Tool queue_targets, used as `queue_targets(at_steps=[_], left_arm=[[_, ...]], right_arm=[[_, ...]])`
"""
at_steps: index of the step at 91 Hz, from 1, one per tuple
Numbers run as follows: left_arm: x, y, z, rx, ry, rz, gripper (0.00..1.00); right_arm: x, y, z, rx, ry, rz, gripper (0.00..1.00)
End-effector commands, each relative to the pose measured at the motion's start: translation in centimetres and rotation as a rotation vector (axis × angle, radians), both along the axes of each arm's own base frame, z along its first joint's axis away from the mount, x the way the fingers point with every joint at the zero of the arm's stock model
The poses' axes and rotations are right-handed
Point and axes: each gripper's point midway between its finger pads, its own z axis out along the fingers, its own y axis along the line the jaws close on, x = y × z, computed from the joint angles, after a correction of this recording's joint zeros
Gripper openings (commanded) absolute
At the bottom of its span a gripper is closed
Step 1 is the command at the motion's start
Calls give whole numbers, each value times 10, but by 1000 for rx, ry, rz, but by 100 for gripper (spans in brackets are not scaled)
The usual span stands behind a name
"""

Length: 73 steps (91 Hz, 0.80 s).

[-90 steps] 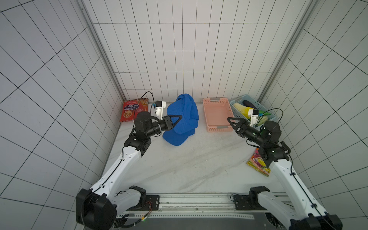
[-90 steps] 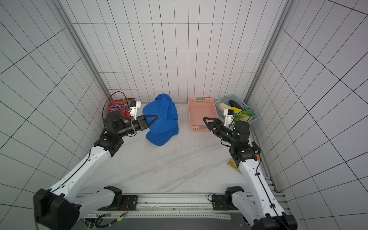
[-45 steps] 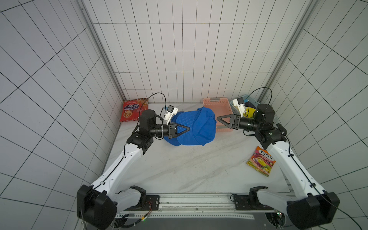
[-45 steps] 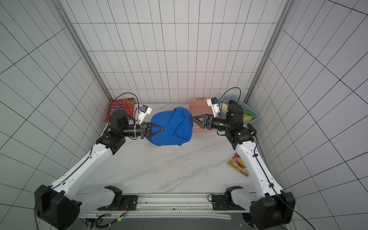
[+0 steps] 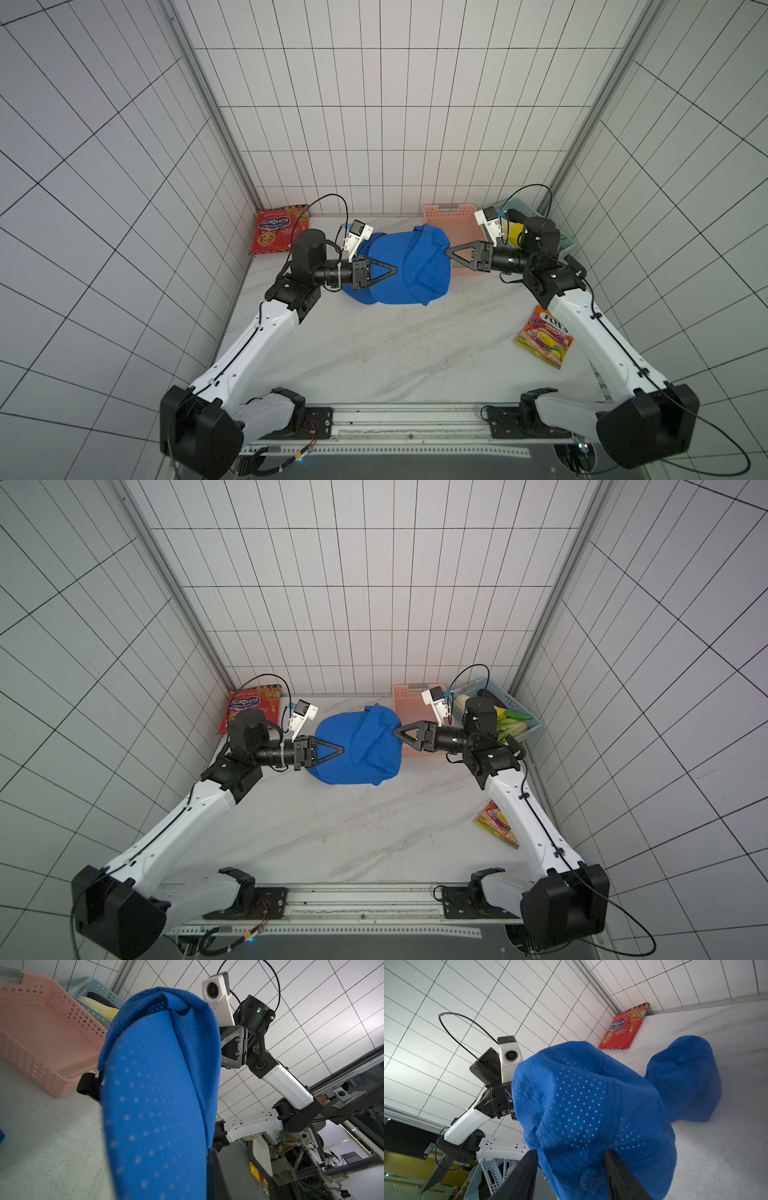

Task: Turn the baseball cap inside out
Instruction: Turn over the baseball cap.

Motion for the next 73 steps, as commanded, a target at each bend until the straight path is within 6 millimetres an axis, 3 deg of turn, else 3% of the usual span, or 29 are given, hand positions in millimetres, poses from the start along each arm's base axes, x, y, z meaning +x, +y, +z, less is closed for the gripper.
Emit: queue_targets(at_steps=[1, 18, 24, 37, 42, 60, 73], left_arm=[[1, 1, 15, -19, -62, 8, 0], [0, 1, 16, -23, -53, 4, 0], [0, 2, 16, -24, -51, 12, 0], [3, 7, 15, -29, -36, 43, 0], [5, 12, 15, -36, -33, 70, 0], [19, 35, 8, -79, 12, 262, 0], [27, 43, 10, -192, 56, 355, 0]], right_arm=[[-9, 6, 6, 32, -15, 57, 49], [-9, 9, 2, 31, -8, 75, 42], [-9, 10, 0, 29, -10, 78, 33], [-4, 7, -4, 15, -23, 37, 5], [-1, 3, -6, 8, -36, 0, 0], [10, -17, -15, -8, -37, -142, 0], [8, -18, -19, 17, 10, -144, 0]])
